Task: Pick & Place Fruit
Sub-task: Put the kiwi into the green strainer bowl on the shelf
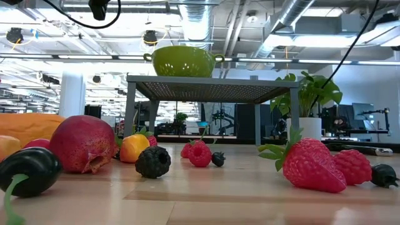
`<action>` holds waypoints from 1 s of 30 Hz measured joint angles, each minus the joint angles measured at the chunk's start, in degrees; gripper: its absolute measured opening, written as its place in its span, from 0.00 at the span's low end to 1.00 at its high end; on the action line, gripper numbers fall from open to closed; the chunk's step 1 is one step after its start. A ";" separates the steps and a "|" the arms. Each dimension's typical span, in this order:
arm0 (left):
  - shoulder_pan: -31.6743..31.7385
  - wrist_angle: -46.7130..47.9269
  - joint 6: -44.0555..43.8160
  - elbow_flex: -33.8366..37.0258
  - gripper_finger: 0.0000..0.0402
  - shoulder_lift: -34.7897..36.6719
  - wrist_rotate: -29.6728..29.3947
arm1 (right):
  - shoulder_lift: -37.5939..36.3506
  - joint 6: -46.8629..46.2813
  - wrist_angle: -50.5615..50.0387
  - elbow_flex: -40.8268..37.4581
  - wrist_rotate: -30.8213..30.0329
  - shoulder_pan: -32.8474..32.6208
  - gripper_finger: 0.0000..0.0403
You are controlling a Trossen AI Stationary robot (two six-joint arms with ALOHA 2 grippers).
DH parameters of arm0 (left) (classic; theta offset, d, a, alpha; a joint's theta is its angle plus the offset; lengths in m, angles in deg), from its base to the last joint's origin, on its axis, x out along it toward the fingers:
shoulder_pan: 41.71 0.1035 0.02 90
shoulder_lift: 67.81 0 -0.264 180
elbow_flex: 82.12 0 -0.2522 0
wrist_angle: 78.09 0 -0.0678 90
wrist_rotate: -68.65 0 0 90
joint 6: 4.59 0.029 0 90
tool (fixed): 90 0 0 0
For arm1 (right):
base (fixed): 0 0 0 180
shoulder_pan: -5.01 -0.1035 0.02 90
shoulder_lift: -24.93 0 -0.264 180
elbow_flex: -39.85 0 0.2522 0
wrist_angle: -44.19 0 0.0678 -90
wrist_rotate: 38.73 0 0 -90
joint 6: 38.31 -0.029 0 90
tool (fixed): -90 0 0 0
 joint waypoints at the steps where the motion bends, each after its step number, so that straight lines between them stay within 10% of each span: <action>1: 0.00 0.00 0.00 0.00 0.72 0.00 0.01 | 0.00 0.60 0.27 -0.04 0.02 0.00 0.71; 18: -0.02 0.00 0.00 0.01 0.72 0.00 -0.01 | 0.14 5.60 1.25 0.48 1.31 0.85 0.50; 30: 0.00 -0.02 0.00 0.02 0.72 0.02 0.01 | 0.26 40.54 19.43 4.55 0.45 13.34 0.49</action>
